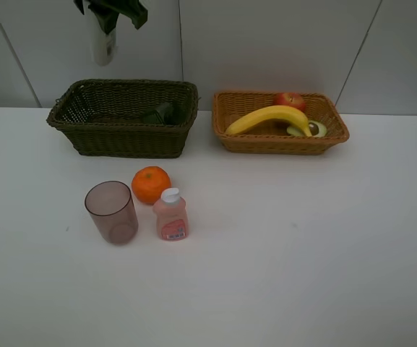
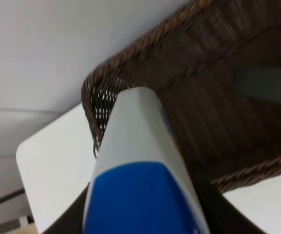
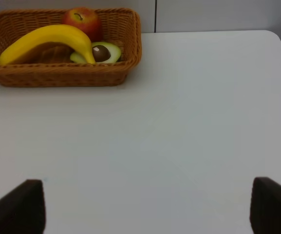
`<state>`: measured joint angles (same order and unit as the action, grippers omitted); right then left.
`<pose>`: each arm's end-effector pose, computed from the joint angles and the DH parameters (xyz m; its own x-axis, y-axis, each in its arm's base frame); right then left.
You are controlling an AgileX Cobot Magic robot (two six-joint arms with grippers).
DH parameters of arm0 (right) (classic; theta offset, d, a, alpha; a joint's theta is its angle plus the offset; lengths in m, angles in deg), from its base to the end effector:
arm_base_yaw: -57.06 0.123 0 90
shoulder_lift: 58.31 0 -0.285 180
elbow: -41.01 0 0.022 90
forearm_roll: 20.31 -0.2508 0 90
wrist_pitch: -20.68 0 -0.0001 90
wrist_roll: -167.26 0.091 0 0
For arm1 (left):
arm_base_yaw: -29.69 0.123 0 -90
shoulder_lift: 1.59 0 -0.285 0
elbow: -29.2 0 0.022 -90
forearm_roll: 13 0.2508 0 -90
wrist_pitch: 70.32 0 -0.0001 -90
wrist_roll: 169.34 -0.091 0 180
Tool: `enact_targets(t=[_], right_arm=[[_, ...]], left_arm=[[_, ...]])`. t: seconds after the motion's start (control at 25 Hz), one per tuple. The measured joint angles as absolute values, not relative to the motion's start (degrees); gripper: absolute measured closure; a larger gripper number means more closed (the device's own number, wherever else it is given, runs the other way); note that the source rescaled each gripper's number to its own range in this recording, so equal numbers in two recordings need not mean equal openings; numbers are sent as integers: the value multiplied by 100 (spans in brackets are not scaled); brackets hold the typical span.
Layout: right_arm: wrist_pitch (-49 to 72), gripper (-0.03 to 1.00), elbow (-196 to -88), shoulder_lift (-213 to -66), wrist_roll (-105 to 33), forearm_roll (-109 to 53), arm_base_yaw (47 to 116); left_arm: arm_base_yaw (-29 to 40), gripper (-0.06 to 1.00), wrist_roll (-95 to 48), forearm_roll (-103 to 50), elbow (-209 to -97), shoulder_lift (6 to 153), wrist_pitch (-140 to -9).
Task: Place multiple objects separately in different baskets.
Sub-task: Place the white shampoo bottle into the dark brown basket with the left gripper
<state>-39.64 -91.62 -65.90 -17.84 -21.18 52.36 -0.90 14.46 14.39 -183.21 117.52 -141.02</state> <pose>-0.0074 0.0018 0.2837 -0.4299 -0.0463 -0.9017 0.0352 0.9971 -0.0680 0.3835 -0.1808 0.3340 -0.7460 0.5489 -0.3770 0.3804 0.8160 0.4353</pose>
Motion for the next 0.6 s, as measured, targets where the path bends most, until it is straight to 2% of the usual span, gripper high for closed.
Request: enact_targets(t=[0.28,0.6], right_arm=[[-3964,15,-9162,-6590,-1784,-2118,5236],[-3964,15,-9162,-6590,-1784,-2118,5236]], left_arm=[[219,44,1446,1470,-17797,11796,-14101],[369,44,1446,1464,-17781,12368,-13801]])
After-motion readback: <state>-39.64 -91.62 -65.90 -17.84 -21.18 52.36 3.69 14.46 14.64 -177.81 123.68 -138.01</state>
